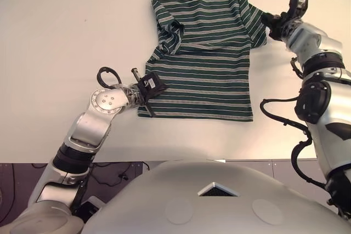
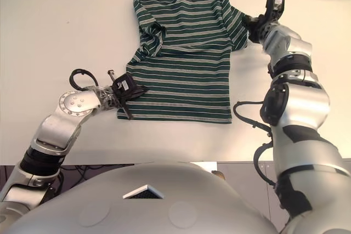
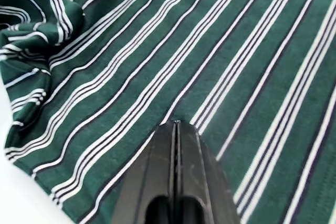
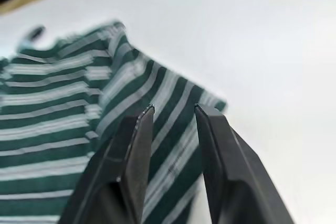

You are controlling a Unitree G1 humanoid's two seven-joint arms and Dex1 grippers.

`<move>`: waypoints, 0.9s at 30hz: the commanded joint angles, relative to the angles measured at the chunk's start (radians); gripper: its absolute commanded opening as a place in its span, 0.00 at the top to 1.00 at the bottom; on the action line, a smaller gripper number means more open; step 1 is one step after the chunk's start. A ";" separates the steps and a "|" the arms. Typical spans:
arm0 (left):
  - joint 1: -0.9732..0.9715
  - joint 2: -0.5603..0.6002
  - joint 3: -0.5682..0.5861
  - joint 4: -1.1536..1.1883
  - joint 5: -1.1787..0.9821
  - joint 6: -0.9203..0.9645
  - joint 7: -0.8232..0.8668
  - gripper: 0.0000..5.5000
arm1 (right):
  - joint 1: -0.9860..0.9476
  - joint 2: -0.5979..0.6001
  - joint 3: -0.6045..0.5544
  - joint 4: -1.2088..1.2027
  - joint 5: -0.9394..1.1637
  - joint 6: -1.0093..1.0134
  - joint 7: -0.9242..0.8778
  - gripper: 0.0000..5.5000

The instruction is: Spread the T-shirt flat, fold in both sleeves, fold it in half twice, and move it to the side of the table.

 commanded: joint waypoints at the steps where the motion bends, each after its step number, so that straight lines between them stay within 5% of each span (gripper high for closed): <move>1: 0.096 0.015 -0.076 0.000 0.000 0.121 -0.002 1.00 | -0.021 -0.031 0.039 0.013 -0.054 -0.020 0.018 0.74; 12: 0.071 0.071 -0.065 -0.021 -0.012 0.141 -0.017 1.00 | 0.046 0.028 0.067 0.070 -0.120 -0.048 -0.027 0.74; 21: 0.060 0.076 -0.067 0.013 -0.008 0.124 -0.018 1.00 | 0.063 0.046 0.047 0.077 -0.118 -0.045 -0.038 0.99; 27: 0.060 0.074 -0.066 0.025 -0.008 0.118 -0.015 1.00 | 0.043 0.049 0.029 0.058 -0.104 -0.116 -0.027 0.99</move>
